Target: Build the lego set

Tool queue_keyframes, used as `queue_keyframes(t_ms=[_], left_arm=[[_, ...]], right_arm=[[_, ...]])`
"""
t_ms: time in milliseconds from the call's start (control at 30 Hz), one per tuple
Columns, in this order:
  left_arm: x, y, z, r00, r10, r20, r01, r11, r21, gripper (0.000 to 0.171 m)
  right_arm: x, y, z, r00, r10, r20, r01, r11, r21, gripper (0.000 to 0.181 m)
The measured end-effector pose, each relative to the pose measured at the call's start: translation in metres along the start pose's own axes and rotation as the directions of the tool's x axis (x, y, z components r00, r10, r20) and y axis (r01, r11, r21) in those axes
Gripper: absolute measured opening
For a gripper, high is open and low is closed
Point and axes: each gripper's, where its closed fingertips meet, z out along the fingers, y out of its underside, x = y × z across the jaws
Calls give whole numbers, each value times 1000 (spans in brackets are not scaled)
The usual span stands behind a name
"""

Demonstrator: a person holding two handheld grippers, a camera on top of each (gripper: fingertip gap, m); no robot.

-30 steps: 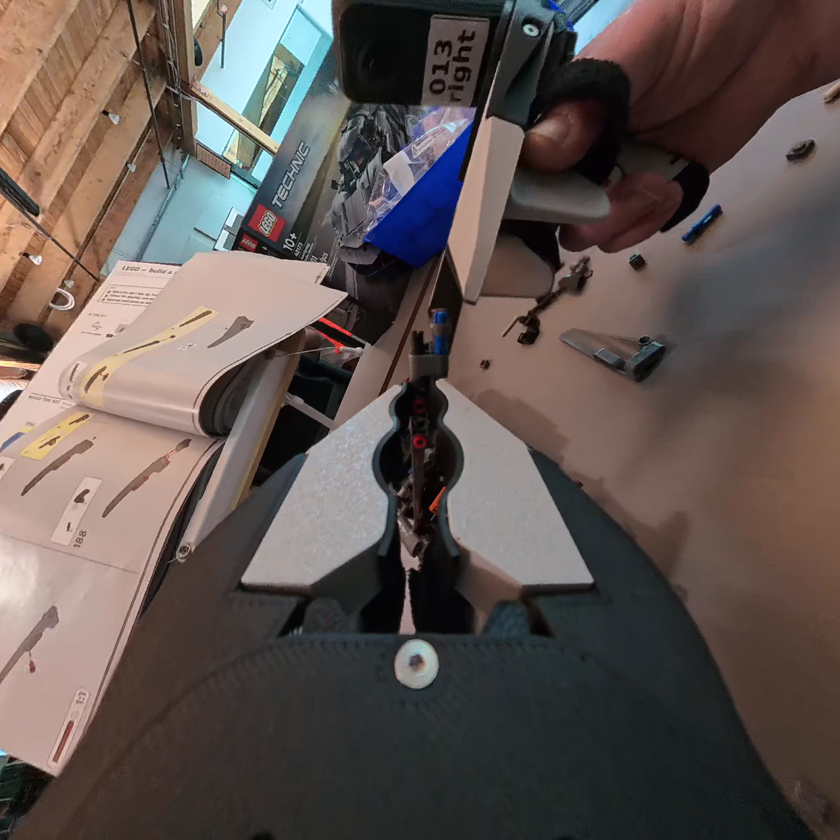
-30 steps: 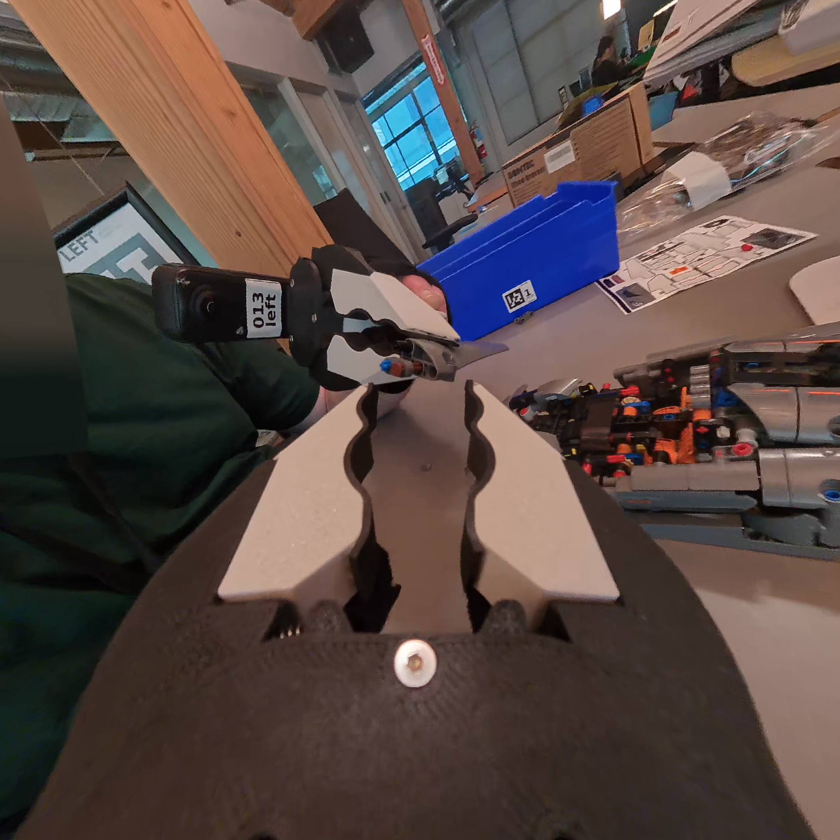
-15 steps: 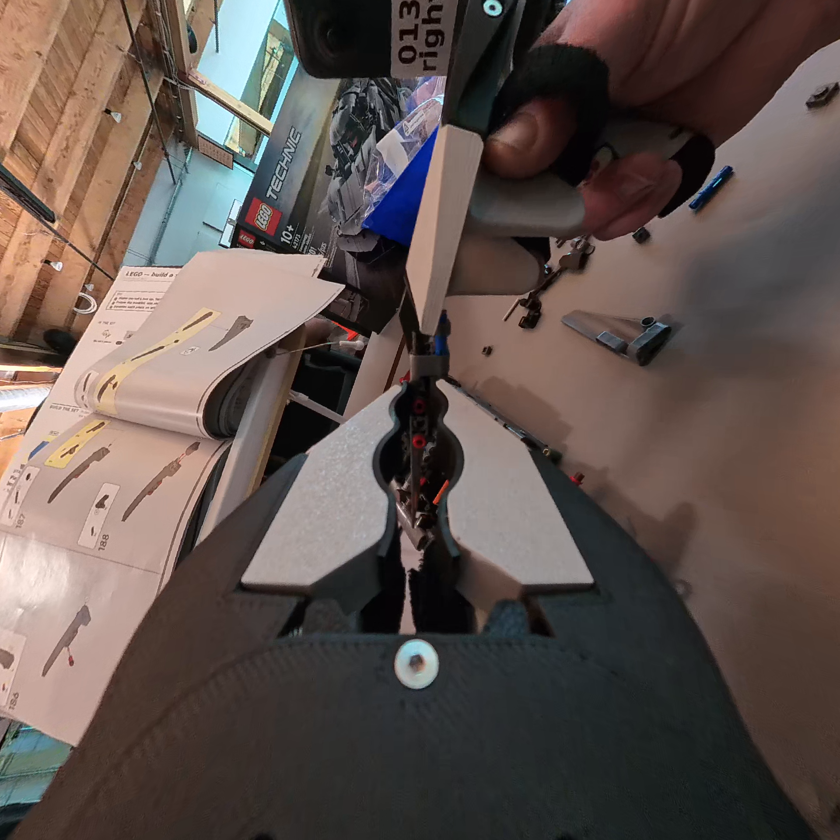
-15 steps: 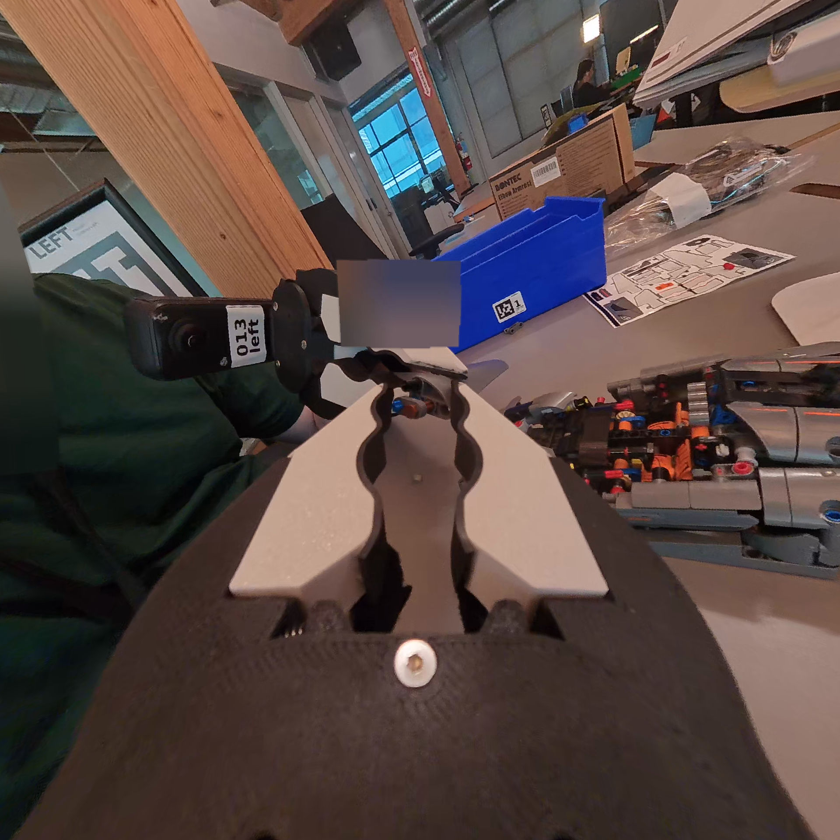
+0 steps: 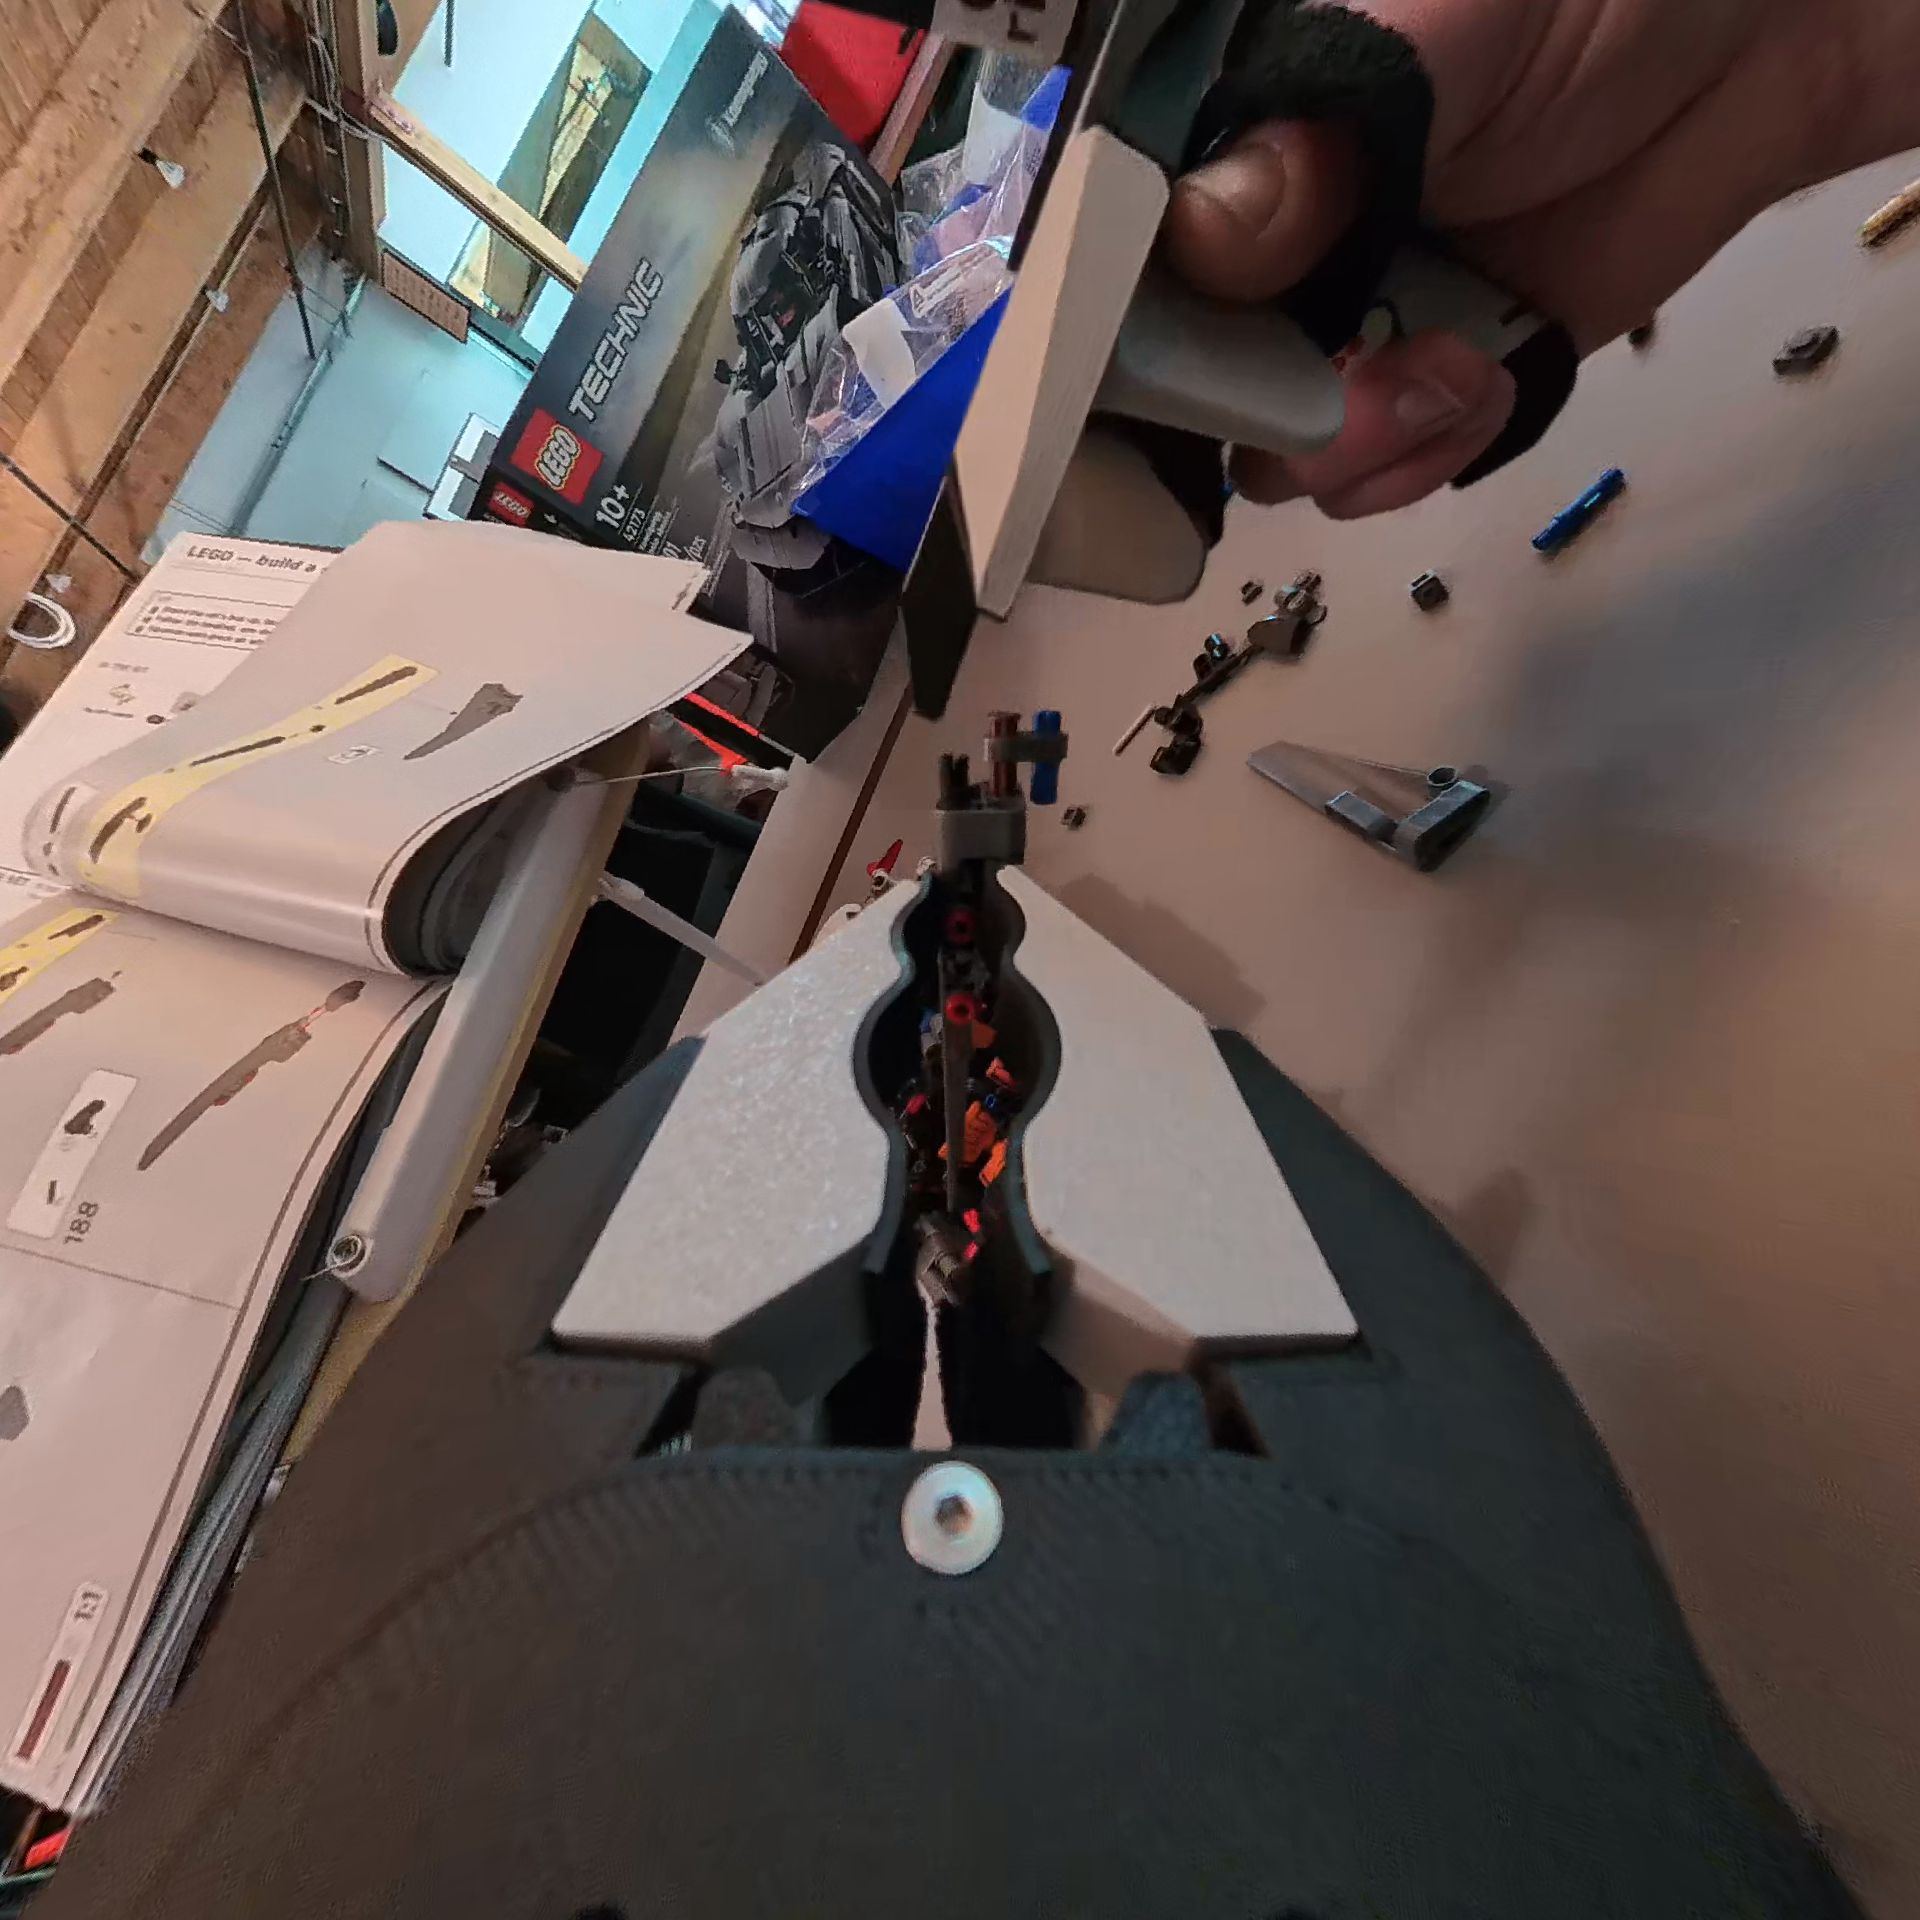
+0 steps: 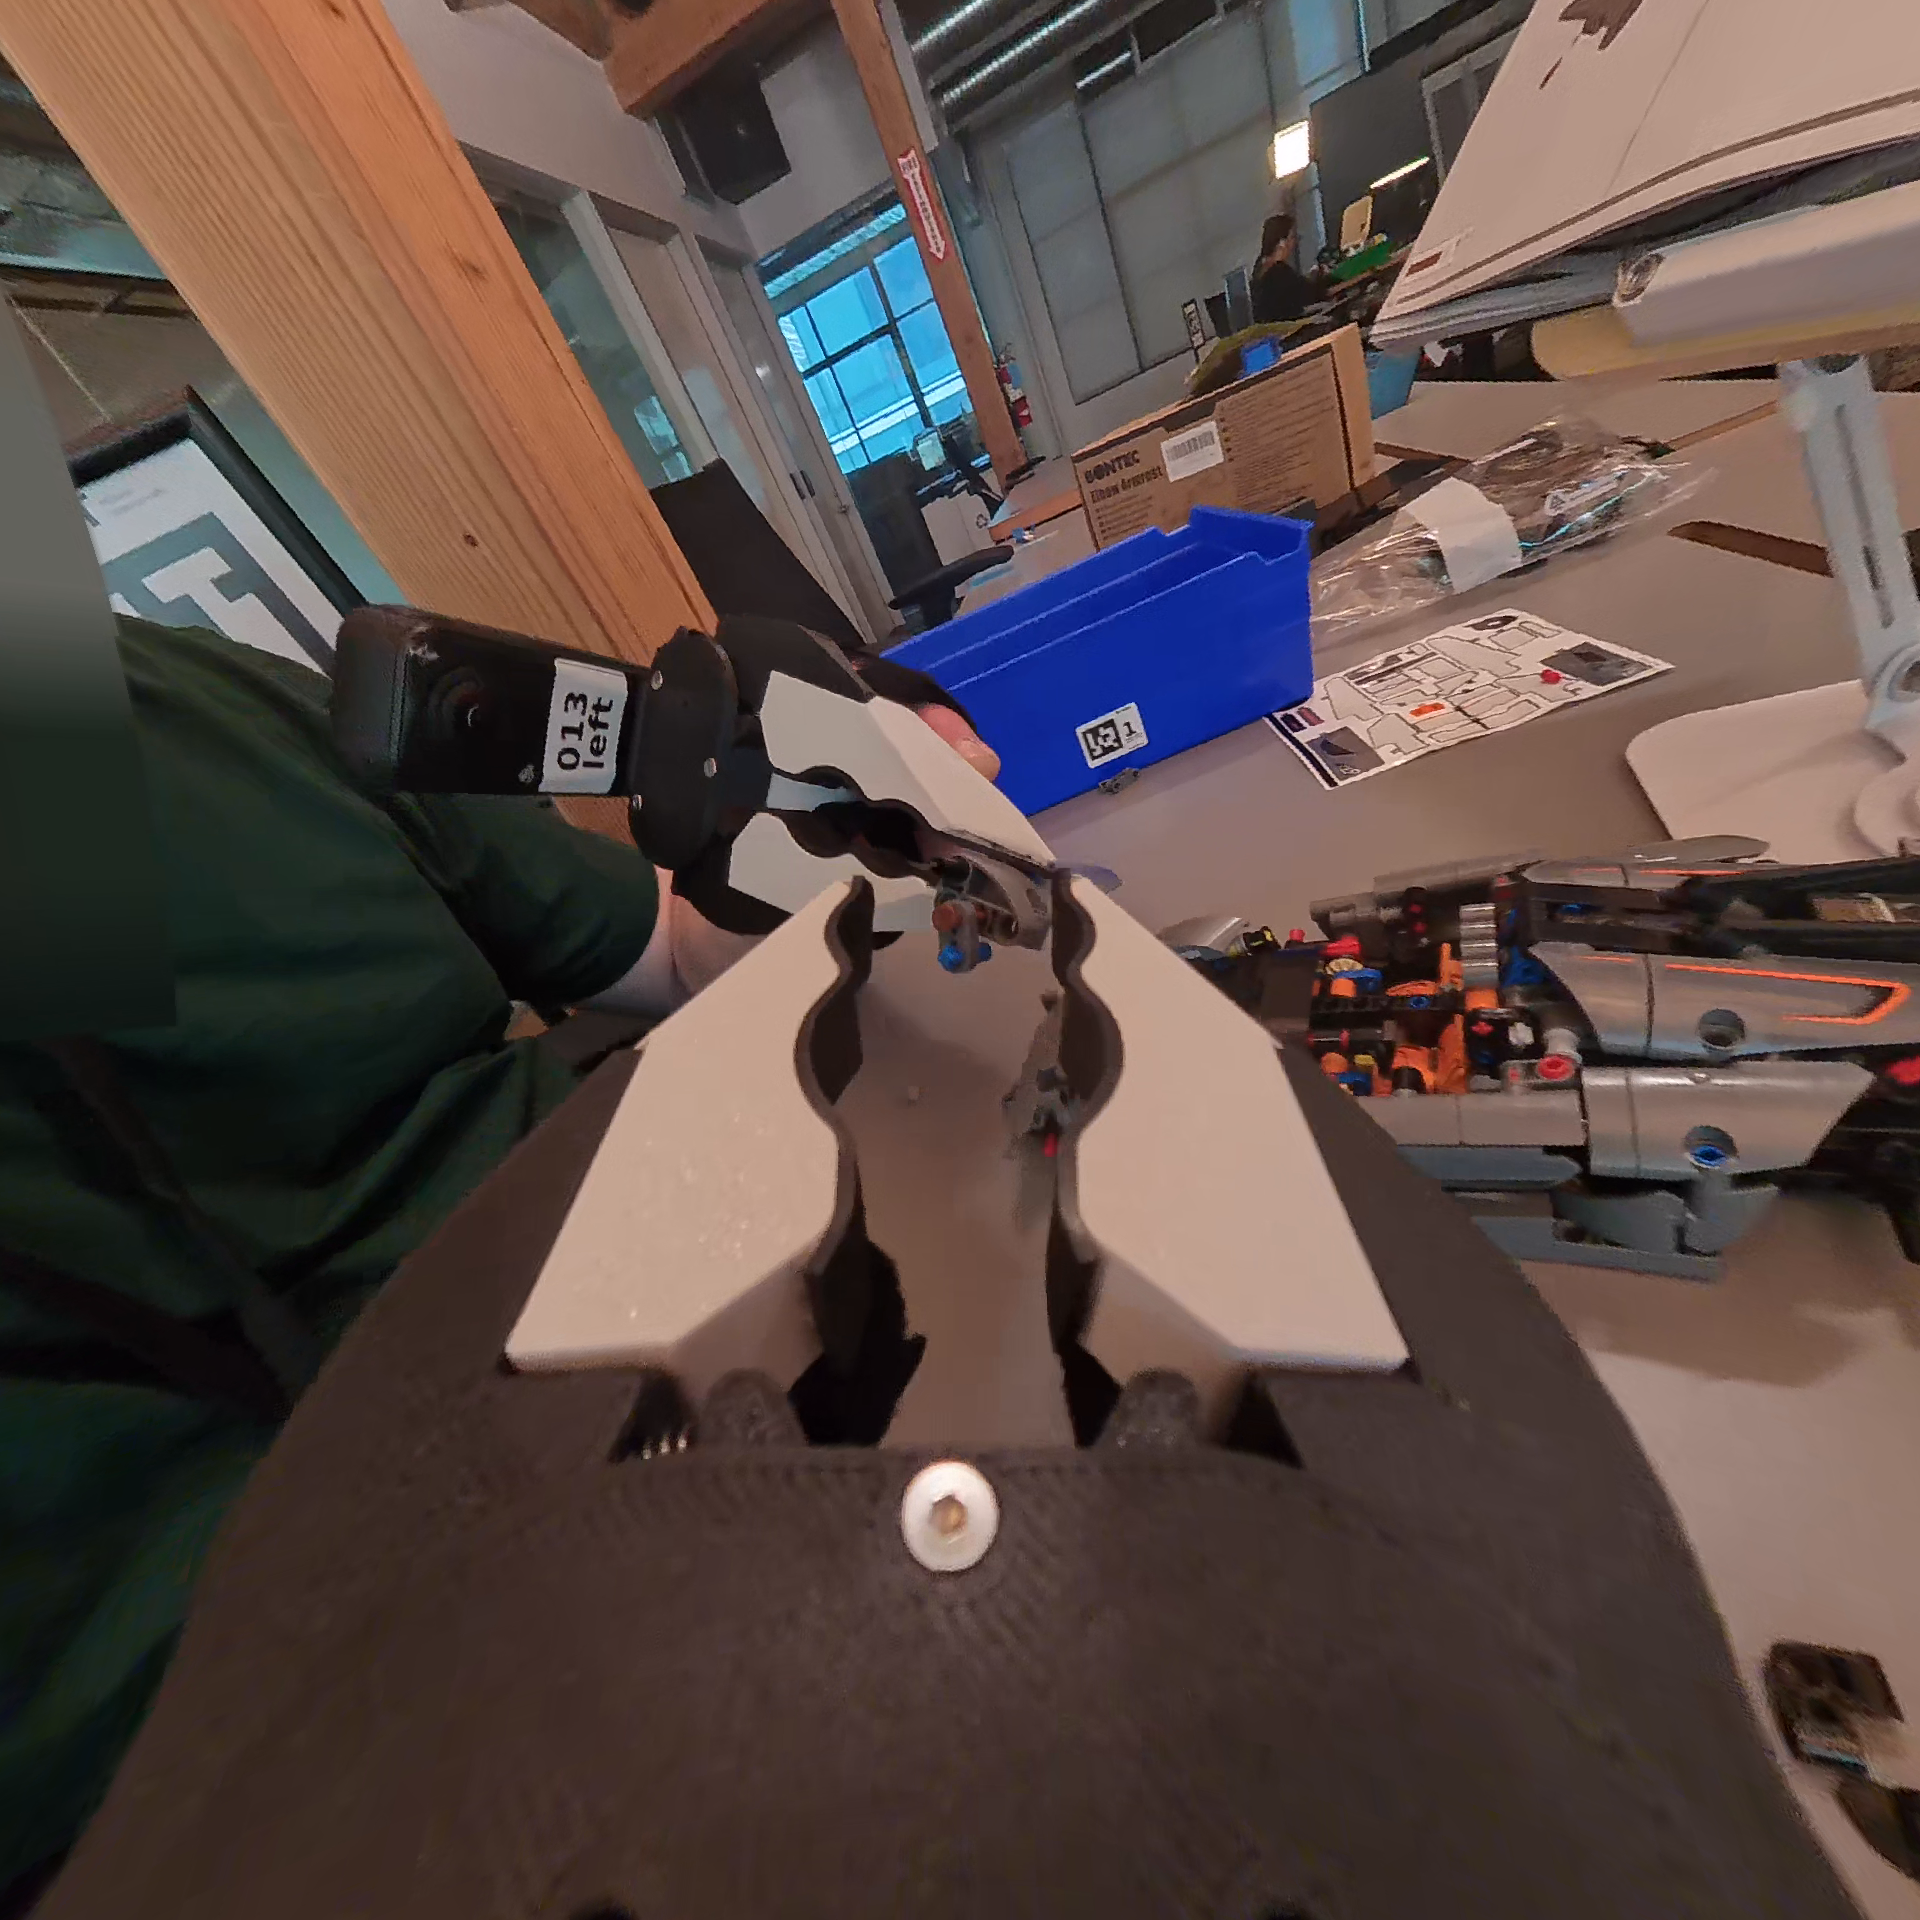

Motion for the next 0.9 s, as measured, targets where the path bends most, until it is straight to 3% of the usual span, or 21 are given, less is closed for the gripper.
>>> queue_keyframes(t_ms=[133, 367, 900], left_arm=[[-4, -1, -2, 999, -43, -5, 43, 999, 20, 5], [-4, 2, 0, 1000, -31, 3, 31, 999, 7, 5], [-5, 2, 1, 1000, -27, 6, 27, 1000, 5, 5]], right_arm=[[6, 8, -6, 994, -77, -73, 71, 994, -87, 26], [2, 23, 5, 988, -135, -74, 119, 975, -189, 20], [-9, 24, 17, 983, -180, -32, 171, 968, -182, 15]])
